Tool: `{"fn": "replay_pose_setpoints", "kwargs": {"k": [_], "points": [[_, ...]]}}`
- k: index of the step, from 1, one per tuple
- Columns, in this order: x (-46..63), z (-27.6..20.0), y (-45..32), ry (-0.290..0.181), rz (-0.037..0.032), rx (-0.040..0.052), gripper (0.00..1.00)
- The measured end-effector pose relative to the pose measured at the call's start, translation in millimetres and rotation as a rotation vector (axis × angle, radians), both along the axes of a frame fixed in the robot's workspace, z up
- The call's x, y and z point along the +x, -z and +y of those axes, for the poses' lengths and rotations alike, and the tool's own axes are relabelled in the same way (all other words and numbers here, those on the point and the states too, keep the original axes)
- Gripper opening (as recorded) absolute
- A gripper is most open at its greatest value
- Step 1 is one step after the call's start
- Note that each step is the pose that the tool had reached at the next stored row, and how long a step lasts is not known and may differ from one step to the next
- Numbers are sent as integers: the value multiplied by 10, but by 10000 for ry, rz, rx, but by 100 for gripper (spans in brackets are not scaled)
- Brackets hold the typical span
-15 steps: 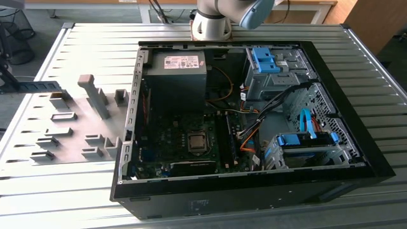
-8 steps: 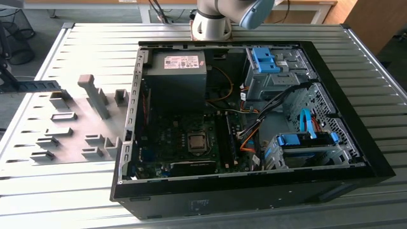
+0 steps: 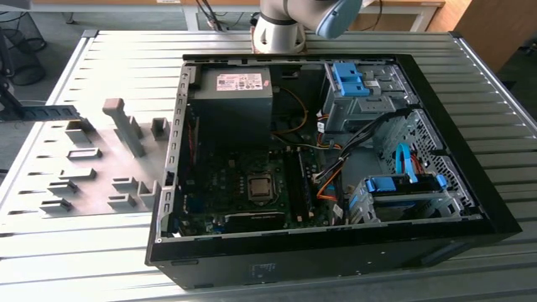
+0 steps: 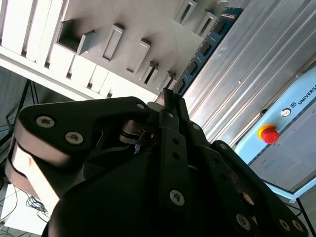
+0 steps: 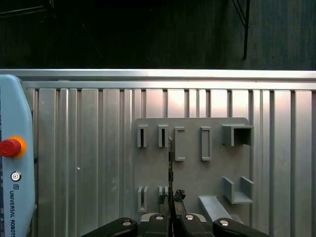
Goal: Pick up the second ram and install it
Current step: 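Pick up the second ram and move it above second insertion slot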
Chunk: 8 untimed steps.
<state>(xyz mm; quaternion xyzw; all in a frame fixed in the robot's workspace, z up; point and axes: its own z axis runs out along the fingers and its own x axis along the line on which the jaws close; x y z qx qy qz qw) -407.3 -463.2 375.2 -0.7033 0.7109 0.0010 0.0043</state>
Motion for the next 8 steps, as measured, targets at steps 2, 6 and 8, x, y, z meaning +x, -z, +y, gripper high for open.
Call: {"fn": "replay_pose_setpoints", "kwargs": {"k": [2,6,8], "points": [[0,0,-4,1,1,0,14],[0,0,-13,0,1,0,14],[0,0,-18,0,0,0,14]]}}
